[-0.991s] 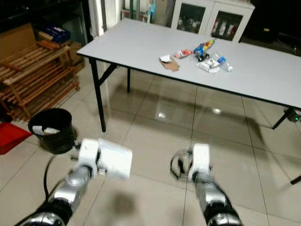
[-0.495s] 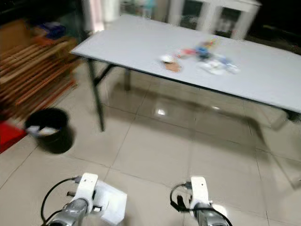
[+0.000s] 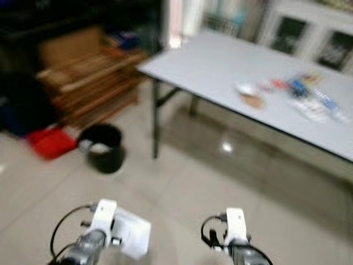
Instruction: Picking trash to rubbish bin
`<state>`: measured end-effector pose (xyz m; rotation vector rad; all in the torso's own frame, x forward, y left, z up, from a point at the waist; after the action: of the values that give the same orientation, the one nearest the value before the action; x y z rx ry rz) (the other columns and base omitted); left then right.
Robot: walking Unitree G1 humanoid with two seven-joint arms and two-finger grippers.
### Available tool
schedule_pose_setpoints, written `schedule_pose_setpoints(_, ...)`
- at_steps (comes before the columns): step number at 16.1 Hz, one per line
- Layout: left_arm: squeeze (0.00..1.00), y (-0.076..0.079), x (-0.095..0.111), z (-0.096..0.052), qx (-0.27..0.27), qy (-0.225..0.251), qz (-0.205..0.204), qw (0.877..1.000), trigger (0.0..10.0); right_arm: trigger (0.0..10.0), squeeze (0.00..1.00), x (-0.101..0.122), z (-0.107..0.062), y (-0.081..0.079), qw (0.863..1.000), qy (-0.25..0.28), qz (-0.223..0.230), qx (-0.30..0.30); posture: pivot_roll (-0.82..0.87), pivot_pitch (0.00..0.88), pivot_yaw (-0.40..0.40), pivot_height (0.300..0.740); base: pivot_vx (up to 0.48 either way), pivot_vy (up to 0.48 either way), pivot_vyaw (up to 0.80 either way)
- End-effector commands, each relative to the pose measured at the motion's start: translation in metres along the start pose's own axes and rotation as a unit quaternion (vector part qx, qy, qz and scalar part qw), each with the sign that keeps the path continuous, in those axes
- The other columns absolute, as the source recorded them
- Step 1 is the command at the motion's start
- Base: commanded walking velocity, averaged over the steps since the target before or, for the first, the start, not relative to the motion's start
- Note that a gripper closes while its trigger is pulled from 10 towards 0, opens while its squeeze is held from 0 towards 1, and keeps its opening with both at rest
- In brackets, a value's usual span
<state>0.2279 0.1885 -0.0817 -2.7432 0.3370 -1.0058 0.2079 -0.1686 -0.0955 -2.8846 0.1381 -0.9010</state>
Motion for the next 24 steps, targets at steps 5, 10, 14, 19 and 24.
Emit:
schedule_pose_setpoints(5,0.0,-0.005,-0.006,-0.001,0.01,-0.006,-0.001,1.0,10.0,10.0,0.0,0.005,0.002,-0.008,1.0,0.008,-0.001,0.01,-0.02,0.028,-0.116,0.74,0.326,0.0,0.8)
schedule_pose_setpoints(10,0.0,-0.005,-0.01,-0.002,0.012,-0.011,-0.006,1.0,10.0,10.0,0.0,0.008,0.002,-0.007,1.0,0.015,0.005,0.007,-0.02,0.024,-0.119,0.74,0.325,0.0,0.28)
schedule_pose_setpoints(14,0.0,-0.005,-0.012,-0.002,0.013,-0.013,-0.001,1.0,10.0,10.0,0.0,0.009,0.002,-0.007,1.0,0.02,0.015,0.004,-0.02,0.019,-0.111,0.74,0.326,0.0,0.0)
schedule_pose_setpoints(19,0.0,-0.008,-0.005,0.0,0.016,-0.006,-0.006,1.0,10.0,10.0,0.0,0.012,0.002,-0.006,0.999,0.025,0.024,0.0,-0.02,0.039,-0.107,0.74,0.327,0.0,0.0)
schedule_pose_setpoints(24,0.0,-0.01,-0.002,0.0,0.021,-0.005,-0.011,1.0,10.0,10.0,0.0,0.013,0.002,-0.004,0.999,0.028,0.021,-0.006,-0.02,0.05,-0.106,0.74,0.327,0.0,0.0)
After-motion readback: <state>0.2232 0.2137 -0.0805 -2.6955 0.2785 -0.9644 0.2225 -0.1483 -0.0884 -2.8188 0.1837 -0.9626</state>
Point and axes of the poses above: a point about 5 cm out from each wrist's last joint towards the gripper, its own z axis pointing out of the wrist towards the gripper, its own x axis along the axis of the wrist's last joint, y = z × x, the point moved 2 cm from there along z, pointing out of the wrist towards the gripper, and after that the axes turned 4 degrees about z, right-handed, at the moved point
